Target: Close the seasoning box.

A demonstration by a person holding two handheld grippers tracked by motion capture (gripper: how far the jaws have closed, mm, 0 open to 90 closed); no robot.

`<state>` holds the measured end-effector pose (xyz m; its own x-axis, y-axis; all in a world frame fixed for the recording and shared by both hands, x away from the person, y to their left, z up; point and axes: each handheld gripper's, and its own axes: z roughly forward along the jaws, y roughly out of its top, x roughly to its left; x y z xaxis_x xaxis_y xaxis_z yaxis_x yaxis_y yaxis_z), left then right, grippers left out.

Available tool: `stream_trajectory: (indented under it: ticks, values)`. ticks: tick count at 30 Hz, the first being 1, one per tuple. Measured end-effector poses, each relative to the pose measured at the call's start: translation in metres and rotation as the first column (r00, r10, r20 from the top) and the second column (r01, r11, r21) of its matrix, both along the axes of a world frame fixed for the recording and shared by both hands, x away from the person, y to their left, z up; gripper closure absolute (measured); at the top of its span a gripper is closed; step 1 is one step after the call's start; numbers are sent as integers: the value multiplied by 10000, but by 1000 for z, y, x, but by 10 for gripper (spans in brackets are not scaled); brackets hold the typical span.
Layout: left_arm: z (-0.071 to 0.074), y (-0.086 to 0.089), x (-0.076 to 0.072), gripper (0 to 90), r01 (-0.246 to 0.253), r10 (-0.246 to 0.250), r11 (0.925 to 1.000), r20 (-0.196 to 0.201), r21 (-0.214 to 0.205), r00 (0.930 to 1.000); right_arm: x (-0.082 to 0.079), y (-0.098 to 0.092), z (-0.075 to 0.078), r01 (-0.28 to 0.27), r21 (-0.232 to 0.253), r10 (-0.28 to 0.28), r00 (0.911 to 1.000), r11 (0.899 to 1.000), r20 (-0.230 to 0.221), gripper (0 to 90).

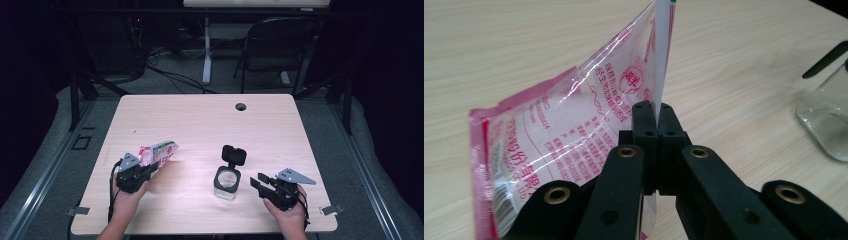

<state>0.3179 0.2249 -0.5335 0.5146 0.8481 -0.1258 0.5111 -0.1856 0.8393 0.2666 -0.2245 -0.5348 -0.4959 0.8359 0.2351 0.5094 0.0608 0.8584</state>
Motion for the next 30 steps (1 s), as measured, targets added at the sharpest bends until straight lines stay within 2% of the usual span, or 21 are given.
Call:
stream_trajectory:
  ticks: [6, 10, 13, 15, 21, 24, 27, 30]
  values:
    - [8, 14, 1, 900, -345, 347, 9993, 135, -171, 9993, 0, 1, 0, -50, -29, 50, 10000, 10000, 3, 605]
    - [15, 17, 1, 900, -444, 442, 9990, 226, 103, 9988, 0, 0, 0, -37, -29, 37, 10000, 10000, 14, 605]
    - [21, 21, 4, 900, -488, 484, 9988, 330, 102, 9983, 0, 0, 0, -13, -15, 13, 10000, 10000, 14, 605]
    - [28, 26, 4, 900, -606, 598, 9981, 585, 121, 9965, 0, 0, -1, -12, 52, 12, 10000, 10000, 16, 605]
    - [51, 38, 10, 900, -961, 932, 9951, 986, 253, 9908, 1, -3, 0, -7, 85, 7, 10000, 10000, 8, 605]
    - [61, 42, 12, 900, -1105, 1052, 9928, 1068, 452, 9887, 0, -3, 0, 5, 16, -5, 10000, 10000, 4, 605]
    - [68, 46, 14, 900, -1285, 1227, 9909, 1214, 410, 9850, 0, -4, 0, 11, 50, -11, 10000, 10000, 1, 605]
    - [74, 49, 13, 900, -1261, 1210, 9915, 1275, 323, 9844, 1, -4, 0, 19, 121, -20, 10000, 9999, 22, 605]
